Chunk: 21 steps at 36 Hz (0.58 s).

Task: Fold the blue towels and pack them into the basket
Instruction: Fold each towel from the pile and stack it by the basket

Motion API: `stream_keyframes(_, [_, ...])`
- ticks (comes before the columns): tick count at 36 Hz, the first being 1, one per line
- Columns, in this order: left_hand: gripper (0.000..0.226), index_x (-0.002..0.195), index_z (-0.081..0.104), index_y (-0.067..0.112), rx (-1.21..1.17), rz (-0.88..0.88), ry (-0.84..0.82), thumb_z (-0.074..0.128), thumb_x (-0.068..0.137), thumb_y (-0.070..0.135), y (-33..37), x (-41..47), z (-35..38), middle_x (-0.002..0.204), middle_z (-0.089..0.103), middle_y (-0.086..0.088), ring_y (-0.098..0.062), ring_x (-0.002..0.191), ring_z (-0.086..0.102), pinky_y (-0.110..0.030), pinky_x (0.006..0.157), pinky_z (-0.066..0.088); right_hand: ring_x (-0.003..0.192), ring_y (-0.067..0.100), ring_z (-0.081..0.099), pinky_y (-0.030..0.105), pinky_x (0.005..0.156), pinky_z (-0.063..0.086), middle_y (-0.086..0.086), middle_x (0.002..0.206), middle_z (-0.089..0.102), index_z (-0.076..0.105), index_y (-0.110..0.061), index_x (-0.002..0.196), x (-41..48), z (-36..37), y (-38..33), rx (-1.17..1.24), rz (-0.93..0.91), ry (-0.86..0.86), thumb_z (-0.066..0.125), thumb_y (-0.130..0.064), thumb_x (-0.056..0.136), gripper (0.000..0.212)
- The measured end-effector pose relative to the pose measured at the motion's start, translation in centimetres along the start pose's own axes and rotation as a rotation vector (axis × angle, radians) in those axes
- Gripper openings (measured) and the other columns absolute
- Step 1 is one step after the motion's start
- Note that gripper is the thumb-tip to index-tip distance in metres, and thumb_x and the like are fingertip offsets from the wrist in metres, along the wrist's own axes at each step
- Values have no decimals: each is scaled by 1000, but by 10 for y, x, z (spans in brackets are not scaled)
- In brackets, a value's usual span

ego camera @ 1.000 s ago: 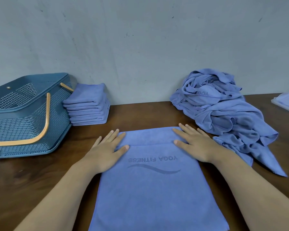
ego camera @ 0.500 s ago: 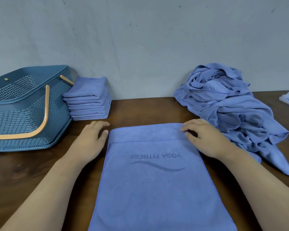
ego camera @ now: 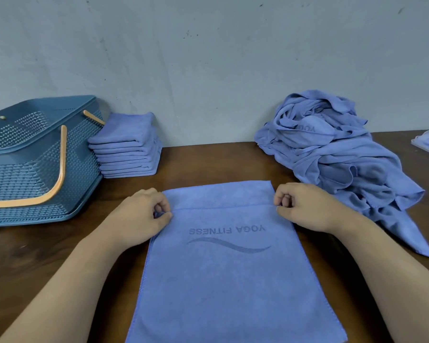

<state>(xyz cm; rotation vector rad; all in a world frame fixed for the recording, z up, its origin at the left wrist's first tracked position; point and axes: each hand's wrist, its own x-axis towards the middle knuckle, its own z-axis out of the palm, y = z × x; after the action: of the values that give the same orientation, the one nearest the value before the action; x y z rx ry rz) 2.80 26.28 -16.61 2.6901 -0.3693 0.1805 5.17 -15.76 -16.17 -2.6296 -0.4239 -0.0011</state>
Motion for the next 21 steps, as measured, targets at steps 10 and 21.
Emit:
stream_keyframes(10, [8, 81, 49, 18, -546, 71, -5, 54, 84, 24, 15, -7, -20, 76, 50, -11, -22, 73, 41, -39, 70, 32, 59, 12, 33, 27, 58, 28, -4, 65, 40, 49, -16, 76, -7, -22, -16, 444, -21, -44, 61, -19, 84, 15])
stream_keyframes(21, [33, 128, 49, 56, -493, -316, 262, 63, 103, 40, 11, 11, 15, 92, 69, 6, -4, 74, 65, -31, 68, 45, 88, 21, 72, 35, 82, 61, 1, 93, 72, 63, -57, 118, 20, 15, -22, 779, 185, 189, 62, -35, 104, 26])
